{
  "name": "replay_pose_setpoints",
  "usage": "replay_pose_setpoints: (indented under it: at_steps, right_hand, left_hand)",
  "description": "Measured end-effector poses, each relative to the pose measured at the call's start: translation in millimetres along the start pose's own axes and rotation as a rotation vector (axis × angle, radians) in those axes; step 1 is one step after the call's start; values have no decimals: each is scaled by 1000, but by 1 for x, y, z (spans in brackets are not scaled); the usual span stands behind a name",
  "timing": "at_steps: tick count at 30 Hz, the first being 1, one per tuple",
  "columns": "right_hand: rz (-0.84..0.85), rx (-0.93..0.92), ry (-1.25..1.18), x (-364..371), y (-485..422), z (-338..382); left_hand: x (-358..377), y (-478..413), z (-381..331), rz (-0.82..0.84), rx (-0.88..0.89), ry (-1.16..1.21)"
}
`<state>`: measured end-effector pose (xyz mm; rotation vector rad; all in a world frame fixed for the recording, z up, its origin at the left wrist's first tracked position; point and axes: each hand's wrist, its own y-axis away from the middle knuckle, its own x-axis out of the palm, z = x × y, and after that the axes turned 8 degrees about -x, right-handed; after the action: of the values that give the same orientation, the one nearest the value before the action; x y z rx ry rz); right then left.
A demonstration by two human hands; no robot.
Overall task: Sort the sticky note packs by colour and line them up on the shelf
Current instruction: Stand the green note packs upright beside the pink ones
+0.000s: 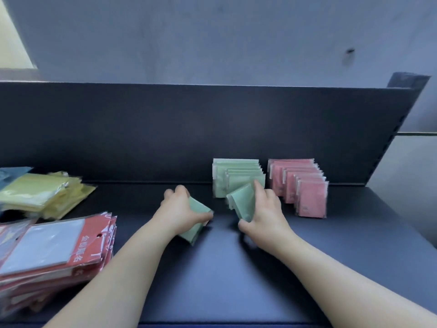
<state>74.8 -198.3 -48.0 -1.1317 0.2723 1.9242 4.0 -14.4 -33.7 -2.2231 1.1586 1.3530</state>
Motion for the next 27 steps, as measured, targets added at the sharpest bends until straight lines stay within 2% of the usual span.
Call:
replay_pose_setpoints:
  at_steps: [5,8,12,15,19,27]
  right_hand:
    - [-173,69,-117,0,-10,-14]
    - [-191,97,-147,0,-13,-17]
    - [-203,93,-197,-1,-15,-19]
    - [-200,83,-223,-2,-15,-21]
    - [-217,86,-267,-4,-16,-24]
    - [-353,68,-371,-8,-14,-24]
  left_hand:
    - [3,2,-2,33,-6,120]
    - [8,3,-4,66,5,208]
    - [16,-1,-5,196,-6,506]
    - [17,1,-9,282,-4,645]
    - [15,3,-22,276,55,690]
    - [30,7,-63,240,213,745]
